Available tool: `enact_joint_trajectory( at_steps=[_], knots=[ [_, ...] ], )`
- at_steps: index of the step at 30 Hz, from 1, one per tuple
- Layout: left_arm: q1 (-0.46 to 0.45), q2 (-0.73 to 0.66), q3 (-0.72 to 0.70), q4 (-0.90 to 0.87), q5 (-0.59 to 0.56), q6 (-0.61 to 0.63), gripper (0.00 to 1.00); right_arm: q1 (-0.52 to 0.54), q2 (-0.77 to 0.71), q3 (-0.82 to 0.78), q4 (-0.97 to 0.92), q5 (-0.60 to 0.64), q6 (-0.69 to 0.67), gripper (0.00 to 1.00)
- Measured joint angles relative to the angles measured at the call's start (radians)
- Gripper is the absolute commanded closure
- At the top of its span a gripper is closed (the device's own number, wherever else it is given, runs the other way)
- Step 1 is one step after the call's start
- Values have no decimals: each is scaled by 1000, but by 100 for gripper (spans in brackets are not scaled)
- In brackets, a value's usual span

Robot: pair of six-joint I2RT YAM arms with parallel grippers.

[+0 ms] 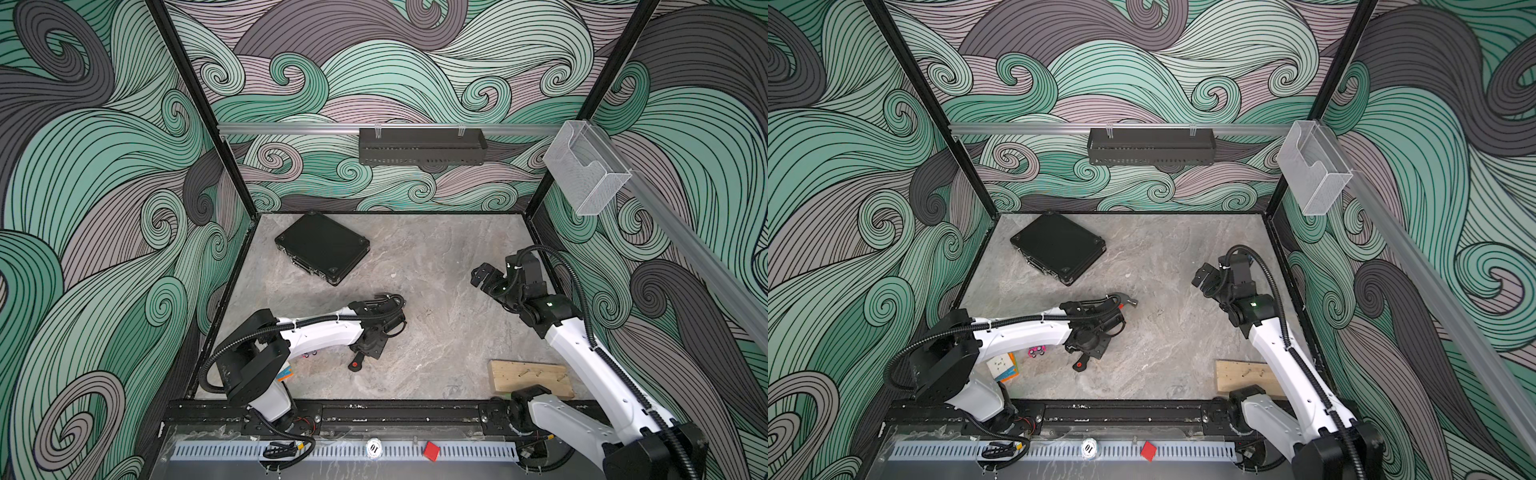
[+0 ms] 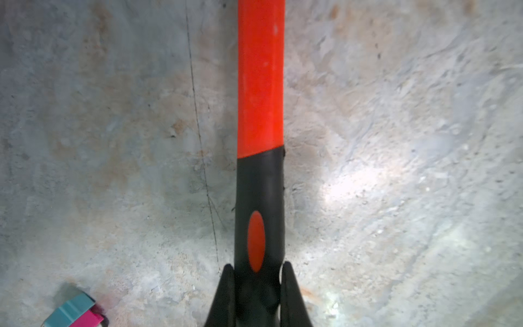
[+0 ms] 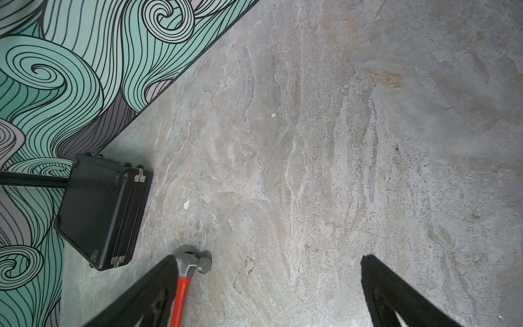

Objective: Use a claw hammer to pull out a nail
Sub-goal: Pick up the hammer at the center of the board.

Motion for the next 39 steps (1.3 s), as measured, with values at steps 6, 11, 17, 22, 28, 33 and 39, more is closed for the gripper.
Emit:
enact_joint_trajectory(
  at_steps=[6,11,17,22,28,33,39],
  knots=[
    [22,-1,29,0,8,31,100,0,-1,0,-10,5,2,1],
    [43,-1,95,-26,21,76,100,3,8,-25,41,-81,18,0],
    [63,-4,156,-37,40,117,100,136,143,-122,250,-214,132,0],
    [72,-4,166,-44,51,134,100,262,355,-128,460,-308,260,0],
    [83,-4,183,-45,53,149,100,293,554,-115,669,-391,397,3],
    [93,-4,214,-40,53,164,100,310,650,-45,759,-438,463,9],
    [104,-3,241,-17,54,169,100,322,738,1,865,-486,539,16]
  ],
)
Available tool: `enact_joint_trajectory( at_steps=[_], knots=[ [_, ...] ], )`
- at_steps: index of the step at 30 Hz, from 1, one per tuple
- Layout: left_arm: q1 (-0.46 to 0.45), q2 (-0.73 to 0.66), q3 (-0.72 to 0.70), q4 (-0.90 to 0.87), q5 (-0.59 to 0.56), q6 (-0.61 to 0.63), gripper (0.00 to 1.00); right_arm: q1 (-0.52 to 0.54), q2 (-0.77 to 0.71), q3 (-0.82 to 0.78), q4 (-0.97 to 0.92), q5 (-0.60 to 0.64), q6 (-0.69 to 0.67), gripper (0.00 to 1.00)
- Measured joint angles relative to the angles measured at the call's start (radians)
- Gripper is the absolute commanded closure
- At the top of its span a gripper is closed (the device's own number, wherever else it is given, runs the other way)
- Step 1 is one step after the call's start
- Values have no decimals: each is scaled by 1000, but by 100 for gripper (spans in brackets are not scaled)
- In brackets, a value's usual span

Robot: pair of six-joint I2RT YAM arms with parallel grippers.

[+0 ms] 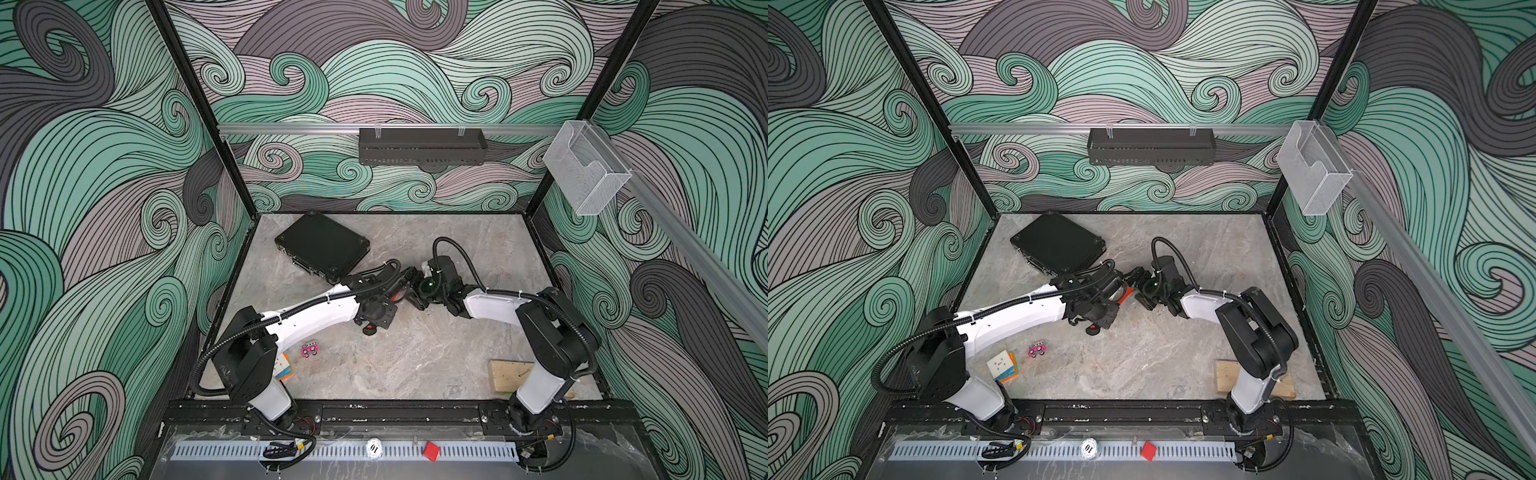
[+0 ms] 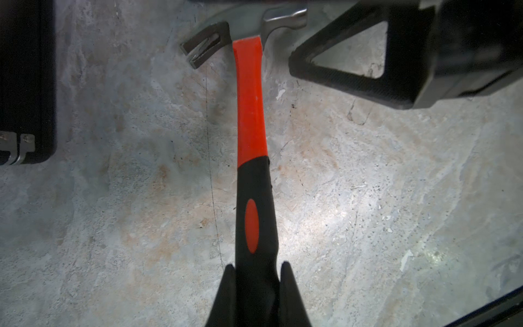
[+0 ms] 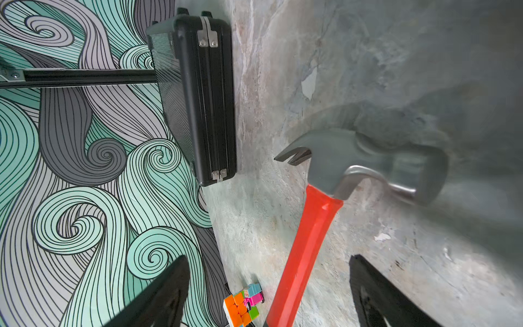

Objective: Use a claw hammer to pull out a nail
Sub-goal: Pick up the hammer at the center of the board.

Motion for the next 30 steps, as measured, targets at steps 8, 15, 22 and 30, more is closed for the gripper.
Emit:
enact_joint_trajectory(
  at_steps=[8,15,22,30],
  knots=[
    [6,37,40,37,0,14,100,5,60,1,54,-46,63,22],
    [7,62,64,64,-1,29,100,5,135,11,168,-77,148,44],
    [11,71,107,89,-4,54,100,4,206,10,300,-74,292,77],
    [17,66,160,135,1,98,74,-2,241,8,381,-44,421,90]
  ],
)
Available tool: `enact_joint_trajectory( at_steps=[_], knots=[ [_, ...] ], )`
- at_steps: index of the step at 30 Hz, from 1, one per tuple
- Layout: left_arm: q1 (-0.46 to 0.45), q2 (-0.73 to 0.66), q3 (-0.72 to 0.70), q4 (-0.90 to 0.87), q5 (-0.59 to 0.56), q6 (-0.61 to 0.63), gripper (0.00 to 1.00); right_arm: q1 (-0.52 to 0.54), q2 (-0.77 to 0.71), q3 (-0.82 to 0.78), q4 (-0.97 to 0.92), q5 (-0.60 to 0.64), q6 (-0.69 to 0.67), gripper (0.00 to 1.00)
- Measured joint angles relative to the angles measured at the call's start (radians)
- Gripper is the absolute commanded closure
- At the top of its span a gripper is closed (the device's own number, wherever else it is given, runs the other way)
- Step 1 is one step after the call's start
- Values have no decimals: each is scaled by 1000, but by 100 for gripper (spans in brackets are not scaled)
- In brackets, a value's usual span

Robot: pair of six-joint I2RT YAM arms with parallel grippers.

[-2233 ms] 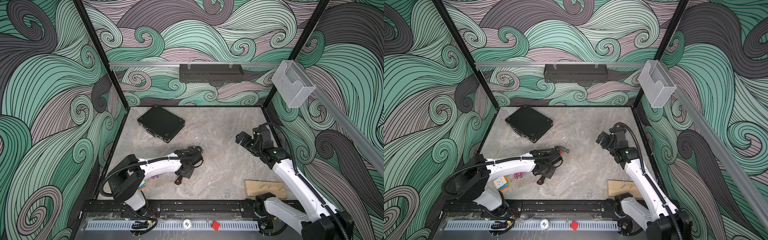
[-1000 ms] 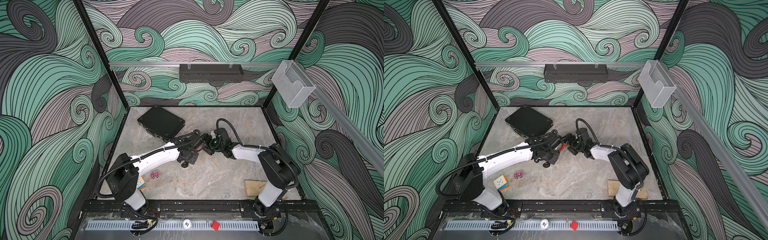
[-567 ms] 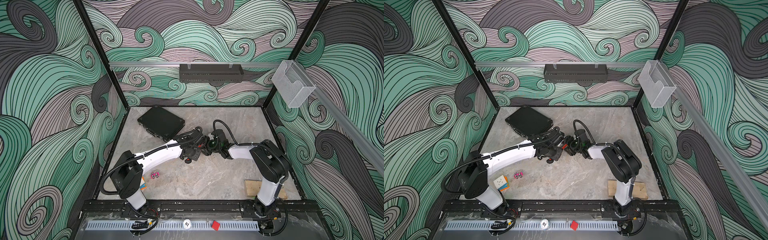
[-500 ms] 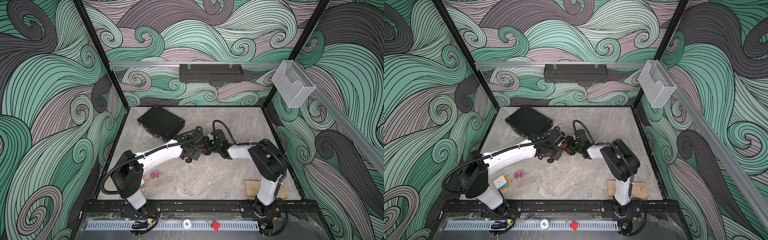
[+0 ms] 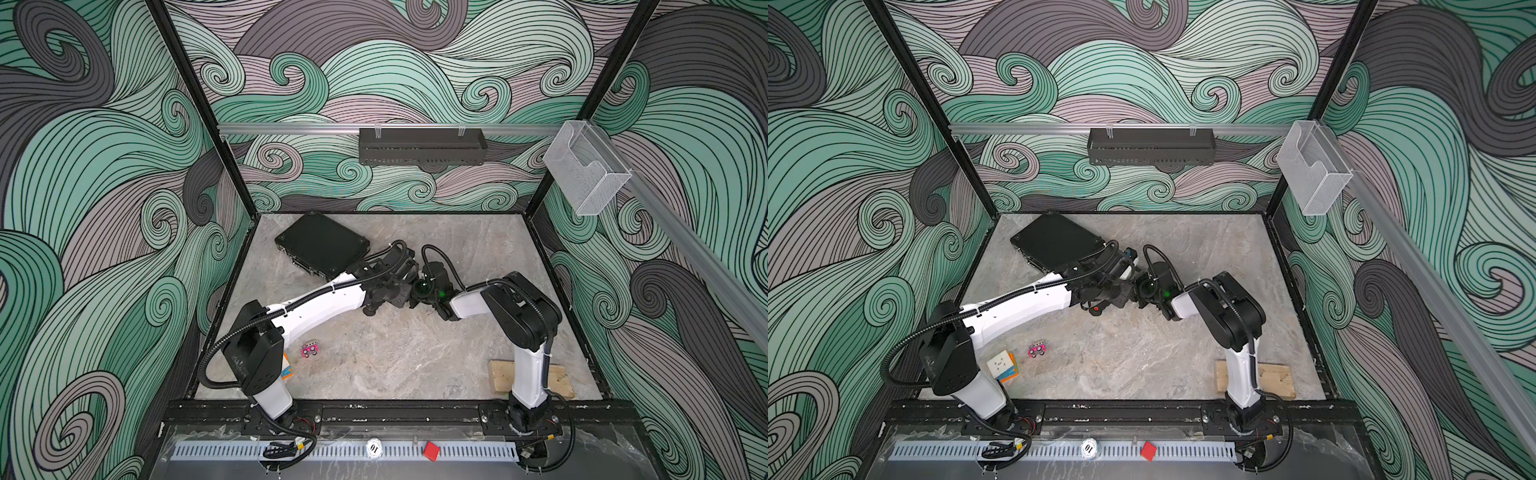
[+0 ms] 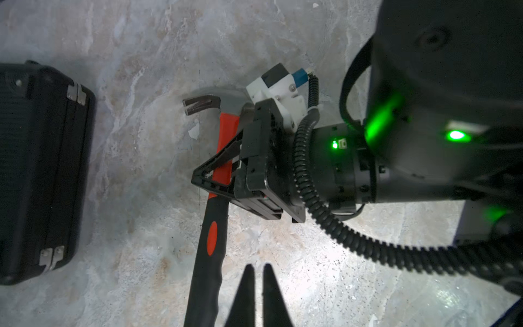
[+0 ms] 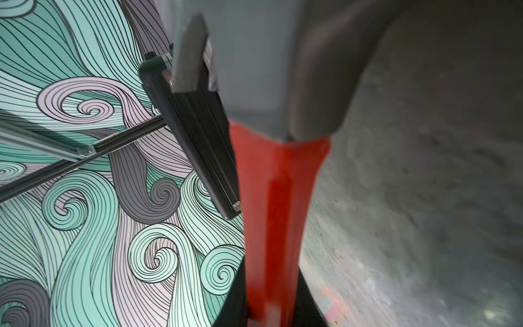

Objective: Use a claw hammer to pull out a nail
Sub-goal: Pick up the hammer at the center of the board.

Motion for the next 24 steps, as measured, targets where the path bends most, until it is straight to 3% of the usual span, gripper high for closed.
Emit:
enact_joint_trajectory(
  at_steps=[7,15,24],
  knots=[
    [83,-137,-32,23,56,3,57,-14,-5,5,-1,8,44,92],
    [266,-409,-231,138,121,-72,39,-64,-8,29,19,9,132,92],
    [284,-422,-413,357,233,-188,32,-101,-35,93,91,-13,232,92]
  ],
)
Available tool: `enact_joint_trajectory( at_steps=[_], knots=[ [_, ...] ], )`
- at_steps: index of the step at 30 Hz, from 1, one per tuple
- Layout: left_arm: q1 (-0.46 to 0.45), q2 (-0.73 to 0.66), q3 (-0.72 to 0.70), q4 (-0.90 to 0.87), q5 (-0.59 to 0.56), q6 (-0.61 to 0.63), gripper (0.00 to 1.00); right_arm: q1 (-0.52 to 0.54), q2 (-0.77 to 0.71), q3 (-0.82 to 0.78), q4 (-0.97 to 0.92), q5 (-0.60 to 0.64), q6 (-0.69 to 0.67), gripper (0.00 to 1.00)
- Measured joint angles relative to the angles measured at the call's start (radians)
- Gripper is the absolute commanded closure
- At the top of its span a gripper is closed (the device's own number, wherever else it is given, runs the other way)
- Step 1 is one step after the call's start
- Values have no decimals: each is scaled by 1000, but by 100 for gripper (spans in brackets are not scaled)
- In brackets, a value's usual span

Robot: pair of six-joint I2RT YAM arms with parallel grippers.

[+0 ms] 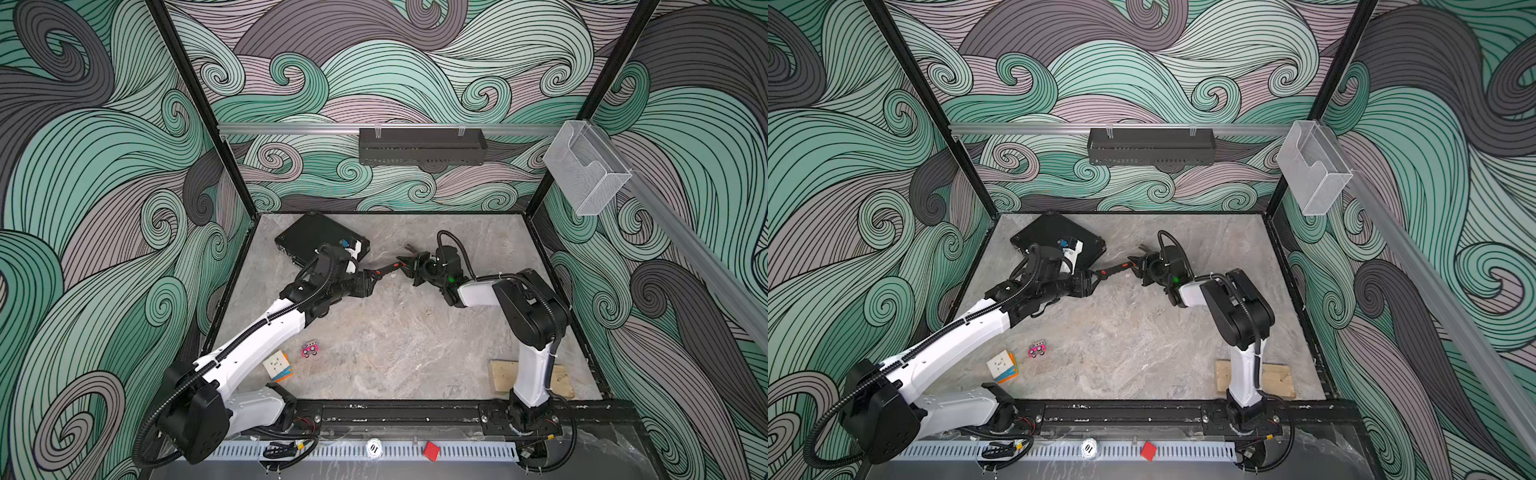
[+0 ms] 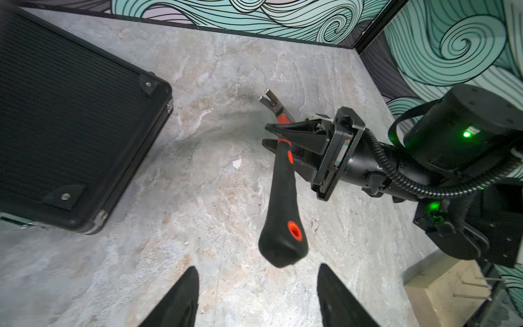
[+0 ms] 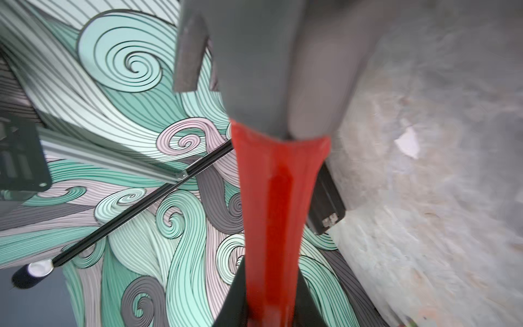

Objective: Use a claw hammer to pull out a nail
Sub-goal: Pick up the hammer at the center of the board.

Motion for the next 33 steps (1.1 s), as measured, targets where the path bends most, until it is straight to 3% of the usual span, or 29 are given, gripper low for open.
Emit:
enact_joint_trajectory(
  at_steps=[9,21,26,31,33],
  knots=[
    [0,54,10,187,72,25,31,-5,-24,33,138,-8,135,91],
    [0,185,85,397,49,68,32,6,-35,99,143,-2,160,88],
    [0,235,114,478,28,40,58,0,-27,119,139,54,160,88],
    [-2,258,135,511,-11,7,78,11,-5,135,165,110,160,87],
    [-2,267,139,518,-35,-27,94,19,16,142,204,147,159,86]
  ],
)
